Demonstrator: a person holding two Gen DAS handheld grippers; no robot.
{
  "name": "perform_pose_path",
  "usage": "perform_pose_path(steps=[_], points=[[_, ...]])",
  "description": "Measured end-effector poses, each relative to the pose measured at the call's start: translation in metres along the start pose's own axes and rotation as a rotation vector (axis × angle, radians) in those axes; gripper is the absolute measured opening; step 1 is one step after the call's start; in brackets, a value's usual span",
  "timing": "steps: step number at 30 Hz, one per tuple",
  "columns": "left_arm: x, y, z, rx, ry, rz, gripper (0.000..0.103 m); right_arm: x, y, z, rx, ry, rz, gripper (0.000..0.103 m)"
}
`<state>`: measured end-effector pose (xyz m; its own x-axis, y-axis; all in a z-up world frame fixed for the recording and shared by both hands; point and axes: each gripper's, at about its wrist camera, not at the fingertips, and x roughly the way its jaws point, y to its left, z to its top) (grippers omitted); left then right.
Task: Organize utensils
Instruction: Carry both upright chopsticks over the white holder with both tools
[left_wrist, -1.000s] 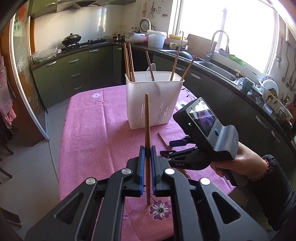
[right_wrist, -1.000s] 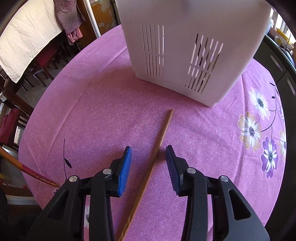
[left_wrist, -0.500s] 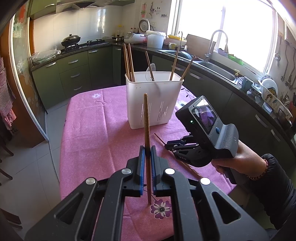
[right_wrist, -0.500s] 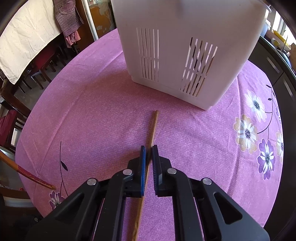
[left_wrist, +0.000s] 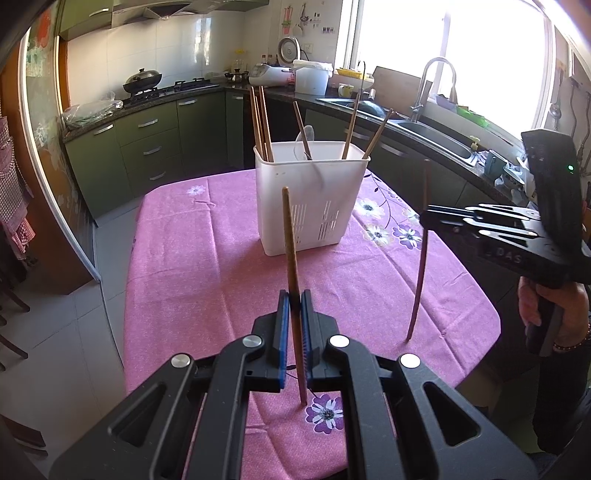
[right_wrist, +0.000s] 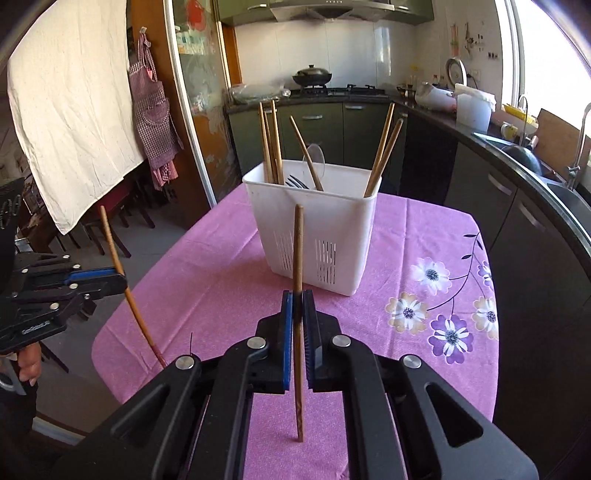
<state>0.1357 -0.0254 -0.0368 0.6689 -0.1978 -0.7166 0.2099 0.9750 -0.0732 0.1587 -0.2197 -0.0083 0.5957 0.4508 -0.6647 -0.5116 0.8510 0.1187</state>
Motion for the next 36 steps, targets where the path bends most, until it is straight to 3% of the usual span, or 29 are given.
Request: perform_pose_path(steps=[11, 36], points=[[-0.004, -0.009, -0.003, 0.031, -0.012, 0.002, 0.006, -0.055, -0.004, -0.038, 0.052, -0.074, 0.005, 0.006], [-0.015, -0.013, -0.002, 0.052, -0.037, 0.003, 0.006, -0.052, -0.003, -0.033, 0.049, -0.075, 0.029, 0.006]])
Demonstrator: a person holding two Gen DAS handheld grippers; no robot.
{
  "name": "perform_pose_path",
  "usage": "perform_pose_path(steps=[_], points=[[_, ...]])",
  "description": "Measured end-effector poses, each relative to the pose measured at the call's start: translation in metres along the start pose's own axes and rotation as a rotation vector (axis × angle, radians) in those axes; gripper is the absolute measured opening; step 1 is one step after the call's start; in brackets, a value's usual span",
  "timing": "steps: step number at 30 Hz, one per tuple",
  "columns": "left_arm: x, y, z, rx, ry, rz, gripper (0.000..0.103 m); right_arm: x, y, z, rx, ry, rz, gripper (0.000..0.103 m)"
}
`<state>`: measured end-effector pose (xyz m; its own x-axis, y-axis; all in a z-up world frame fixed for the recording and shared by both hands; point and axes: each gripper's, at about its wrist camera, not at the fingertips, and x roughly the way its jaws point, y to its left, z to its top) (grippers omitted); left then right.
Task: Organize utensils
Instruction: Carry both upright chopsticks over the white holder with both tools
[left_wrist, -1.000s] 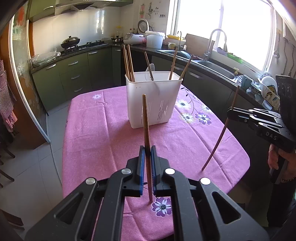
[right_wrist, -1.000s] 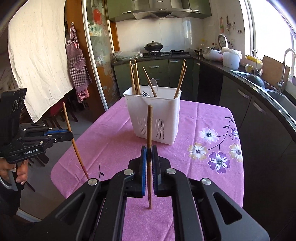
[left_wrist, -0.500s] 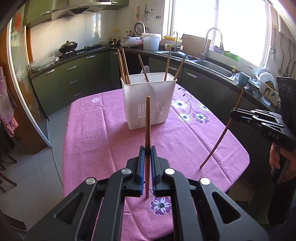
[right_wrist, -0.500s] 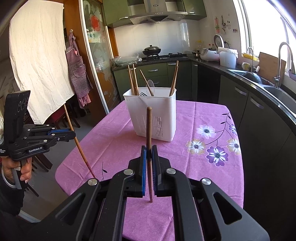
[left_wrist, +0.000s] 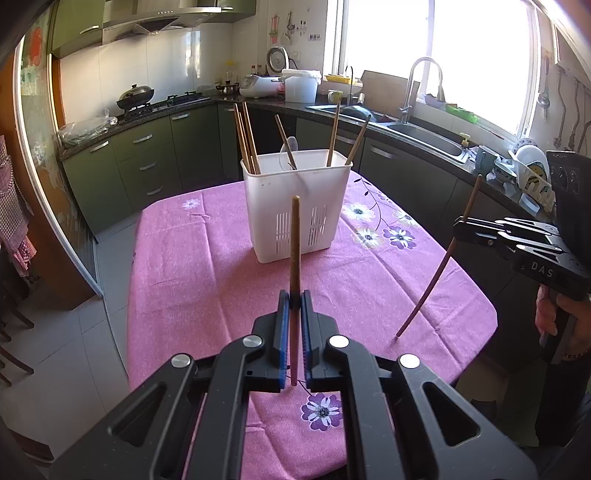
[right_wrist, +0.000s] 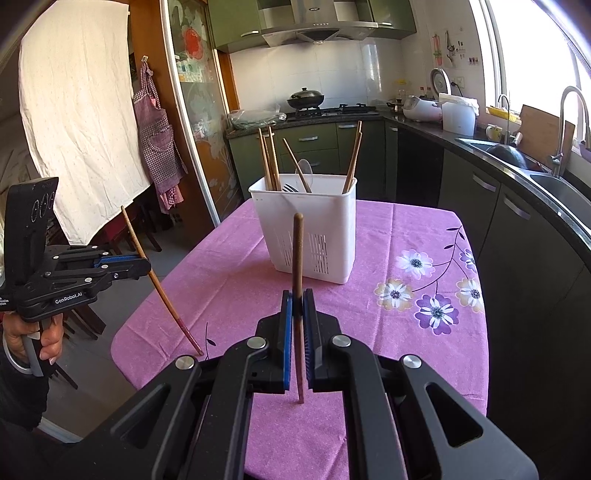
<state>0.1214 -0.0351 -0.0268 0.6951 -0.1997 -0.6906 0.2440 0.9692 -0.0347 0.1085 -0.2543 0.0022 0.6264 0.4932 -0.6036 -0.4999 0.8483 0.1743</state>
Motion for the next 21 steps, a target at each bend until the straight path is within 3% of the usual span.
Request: perform_pose_path(steps=[11, 21], points=[[-0.017, 0.005, 0.031, 0.002, -0.046, -0.022, 0.006, -0.016, 0.010, 0.048, -0.044, -0.071, 0.029, 0.006], [-0.045, 0.008, 0.109, 0.038, -0.177, -0.039, 0.006, -0.035, 0.011, 0.142, -0.055, -0.213, 0.069, 0.006]])
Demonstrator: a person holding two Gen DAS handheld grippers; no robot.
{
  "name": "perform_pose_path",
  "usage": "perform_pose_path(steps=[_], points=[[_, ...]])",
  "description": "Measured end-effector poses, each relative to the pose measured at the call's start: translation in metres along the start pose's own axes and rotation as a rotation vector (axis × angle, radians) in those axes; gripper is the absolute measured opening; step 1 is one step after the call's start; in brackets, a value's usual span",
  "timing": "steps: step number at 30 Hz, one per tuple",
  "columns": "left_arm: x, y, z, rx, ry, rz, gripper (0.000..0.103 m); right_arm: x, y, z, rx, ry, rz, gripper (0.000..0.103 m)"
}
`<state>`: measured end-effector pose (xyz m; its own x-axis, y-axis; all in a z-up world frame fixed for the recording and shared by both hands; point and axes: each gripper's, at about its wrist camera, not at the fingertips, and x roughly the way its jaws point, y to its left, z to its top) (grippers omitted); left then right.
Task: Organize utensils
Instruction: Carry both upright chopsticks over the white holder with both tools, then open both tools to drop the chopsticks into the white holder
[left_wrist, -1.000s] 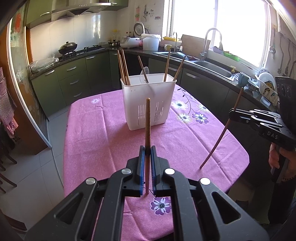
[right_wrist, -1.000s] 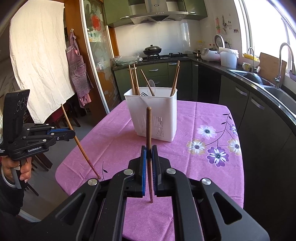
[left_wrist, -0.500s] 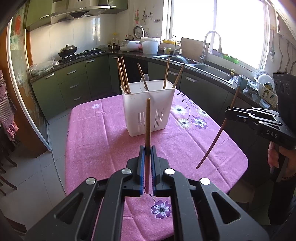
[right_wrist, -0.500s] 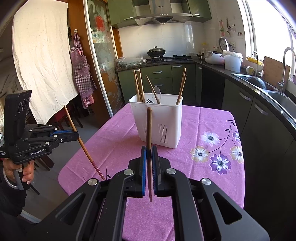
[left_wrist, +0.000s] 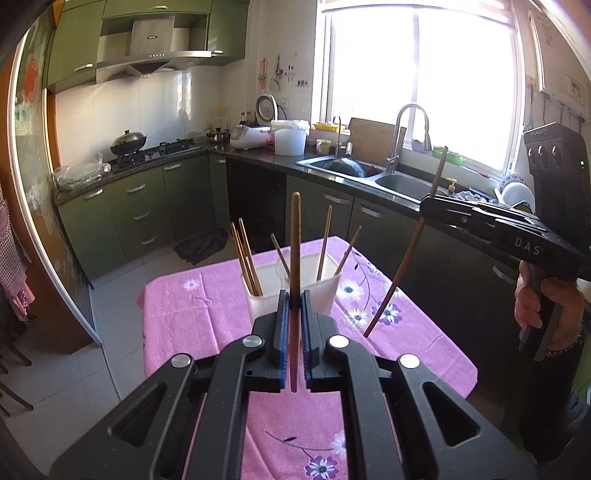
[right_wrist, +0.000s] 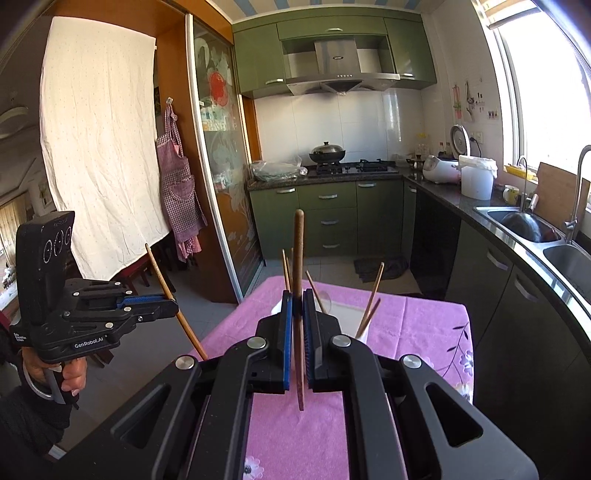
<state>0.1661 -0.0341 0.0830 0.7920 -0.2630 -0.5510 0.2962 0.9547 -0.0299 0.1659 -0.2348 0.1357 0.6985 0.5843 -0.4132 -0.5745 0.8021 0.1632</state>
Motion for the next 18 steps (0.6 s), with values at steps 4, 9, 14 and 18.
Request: perform_pose_path(steps=[4, 9, 14, 18], points=[[0.003, 0.005, 0.036, 0.011, -0.067, 0.011, 0.006, 0.013, -0.005, 0.035, 0.009, -0.058, 0.017, 0.006], [0.027, 0.015, 0.070, 0.004, -0.127, 0.031, 0.006, 0.045, -0.016, 0.062, -0.006, -0.072, -0.012, 0.006], [0.073, 0.023, 0.078, -0.001, -0.101, 0.051, 0.006, 0.084, -0.038, 0.062, 0.007, -0.032, -0.043, 0.006], [0.109, 0.032, 0.068, -0.016, -0.053, 0.065, 0.006, 0.114, -0.053, 0.046, 0.017, 0.017, -0.050, 0.006]])
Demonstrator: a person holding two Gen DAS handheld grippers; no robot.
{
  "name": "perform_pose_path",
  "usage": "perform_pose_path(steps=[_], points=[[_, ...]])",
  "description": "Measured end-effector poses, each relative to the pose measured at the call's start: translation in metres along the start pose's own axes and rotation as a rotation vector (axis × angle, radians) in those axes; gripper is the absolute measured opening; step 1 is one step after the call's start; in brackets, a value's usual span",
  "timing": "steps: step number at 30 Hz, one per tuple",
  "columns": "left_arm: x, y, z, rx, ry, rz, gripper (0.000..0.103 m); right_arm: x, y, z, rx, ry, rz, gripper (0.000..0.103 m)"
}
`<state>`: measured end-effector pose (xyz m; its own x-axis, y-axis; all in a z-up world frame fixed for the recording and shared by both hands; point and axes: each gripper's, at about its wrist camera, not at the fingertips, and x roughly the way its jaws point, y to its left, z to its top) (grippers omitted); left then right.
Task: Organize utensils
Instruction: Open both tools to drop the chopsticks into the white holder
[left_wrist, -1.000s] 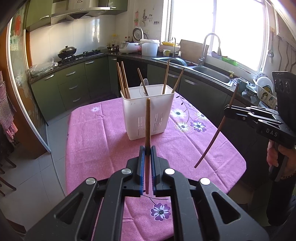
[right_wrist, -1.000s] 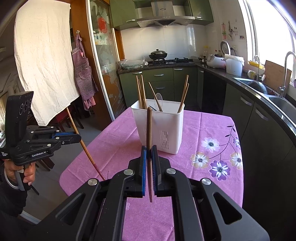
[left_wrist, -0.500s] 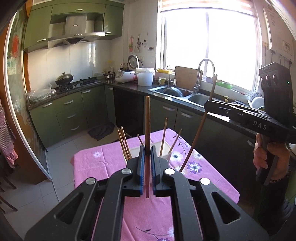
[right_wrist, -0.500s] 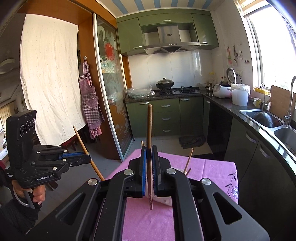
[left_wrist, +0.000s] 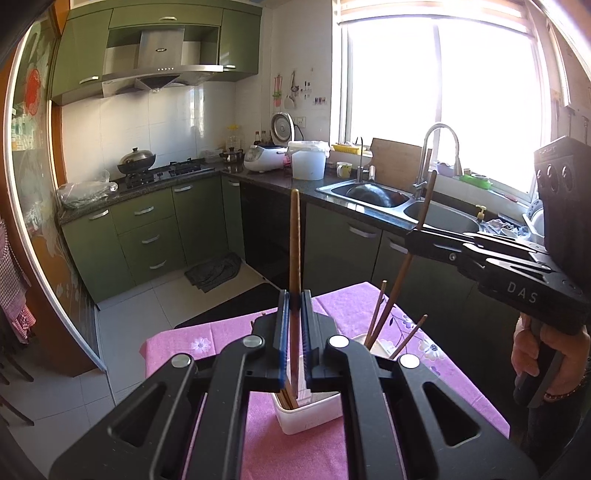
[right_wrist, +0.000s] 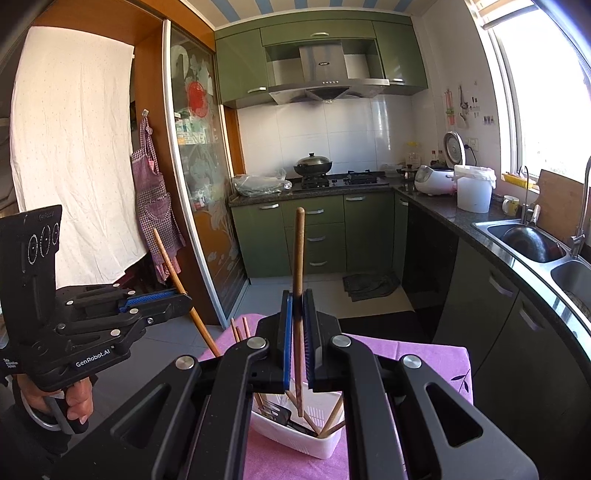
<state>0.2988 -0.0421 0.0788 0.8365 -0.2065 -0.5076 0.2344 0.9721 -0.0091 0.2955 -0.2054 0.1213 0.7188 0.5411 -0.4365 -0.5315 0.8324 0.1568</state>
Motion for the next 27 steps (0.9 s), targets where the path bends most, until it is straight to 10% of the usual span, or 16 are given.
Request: perform_pose_path(steps=[13, 27], points=[[0.048, 0.002, -0.046, 0.002, 0.110, -0.003, 0.009, 0.048, -0.002, -0.048, -0.010, 0.107, -0.001, 0.009], [-0.045, -0.012, -0.096, -0.036, -0.008, 0.007, 0.076, -0.071, 0.019, -0.114, 0.004, 0.018, -0.037, 0.033]])
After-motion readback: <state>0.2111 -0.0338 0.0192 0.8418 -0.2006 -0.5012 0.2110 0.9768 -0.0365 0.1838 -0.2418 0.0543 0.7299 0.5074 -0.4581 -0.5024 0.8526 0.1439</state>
